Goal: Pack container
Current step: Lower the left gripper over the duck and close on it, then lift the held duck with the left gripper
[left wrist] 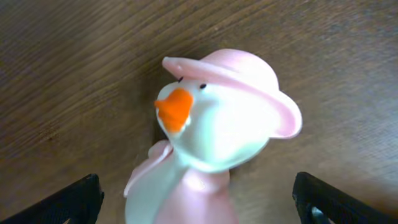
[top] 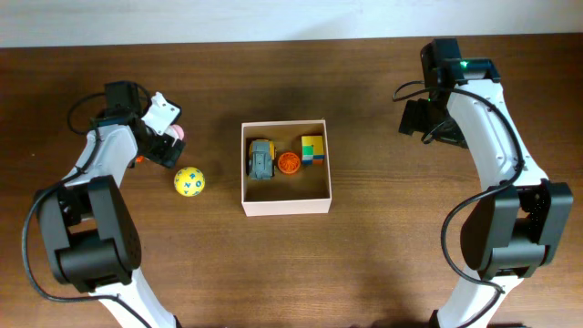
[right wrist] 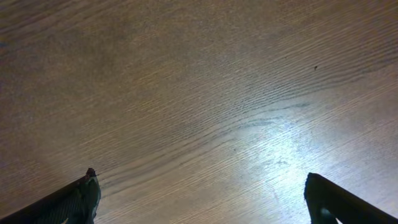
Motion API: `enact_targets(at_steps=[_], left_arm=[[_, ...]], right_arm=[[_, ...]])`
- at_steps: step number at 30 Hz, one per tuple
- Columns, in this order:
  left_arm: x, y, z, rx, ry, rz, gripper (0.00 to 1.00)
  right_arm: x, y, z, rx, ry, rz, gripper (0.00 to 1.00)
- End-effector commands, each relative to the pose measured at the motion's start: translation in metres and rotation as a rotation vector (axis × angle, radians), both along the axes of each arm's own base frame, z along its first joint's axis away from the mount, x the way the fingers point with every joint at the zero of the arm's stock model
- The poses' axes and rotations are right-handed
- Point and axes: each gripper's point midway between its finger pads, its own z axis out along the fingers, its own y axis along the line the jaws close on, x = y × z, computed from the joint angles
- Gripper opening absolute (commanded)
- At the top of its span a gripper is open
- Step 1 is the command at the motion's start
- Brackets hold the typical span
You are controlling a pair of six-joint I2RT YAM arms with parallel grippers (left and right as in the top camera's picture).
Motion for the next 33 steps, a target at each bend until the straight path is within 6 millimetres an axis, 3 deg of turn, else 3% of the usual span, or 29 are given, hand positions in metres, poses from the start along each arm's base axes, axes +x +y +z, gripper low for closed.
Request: enact_targets(at_steps=[1,7,8,11,13,17,23,28,33], left_arm=[[0.007,-0.003,-0.004,-0.008,-0.015,-0.024,0.99],[0.008,-0.003,-0.011,-0.010,-0.009,-0.023,0.98],[0.008,-0.003,-0.011,-0.010,-0.009,-0.023,0.94],[0.008,-0.003,-0.011,-0.021,-0.010,0.001,0.59],[0.008,-0.003,-0.011,-0.042,-0.012,0.051,0.46],[0.003,-0.004,-0.014,-0.076,0.010,0.123,0.44],[-0.012,-0.008,-0.019,-0.148,0.069,0.291,0.18],[-0.021,-0.009,-0.022,-0.211,0.102,0.467,0.11],[-0.024,-0.010,-0.023,-0.214,0.114,0.479,0.02]], right_arm=[[-0.001,0.002,-0.001,0.003,0.003,-0.004,0.99],[-0.001,0.002,-0.001,0.003,0.002,-0.004,0.99],[-0.001,0.002,-0.001,0.003,0.002,-0.004,0.99],[-0.001,0.002,-0.001,0.003,0.002,-0.004,0.99],[-0.001,0.002,-0.001,0.003,0.002,-0.004,0.99],[-0.001,0.002,-0.001,0.003,0.002,-0.004,0.99],[-0.001,0.002,-0.001,0.003,0.002,-0.004,0.99],[-0.001,0.002,-0.001,0.003,0.003,-0.004,0.99],[-0.001,0.002,-0.001,0.003,0.002,-0.004,0.99]])
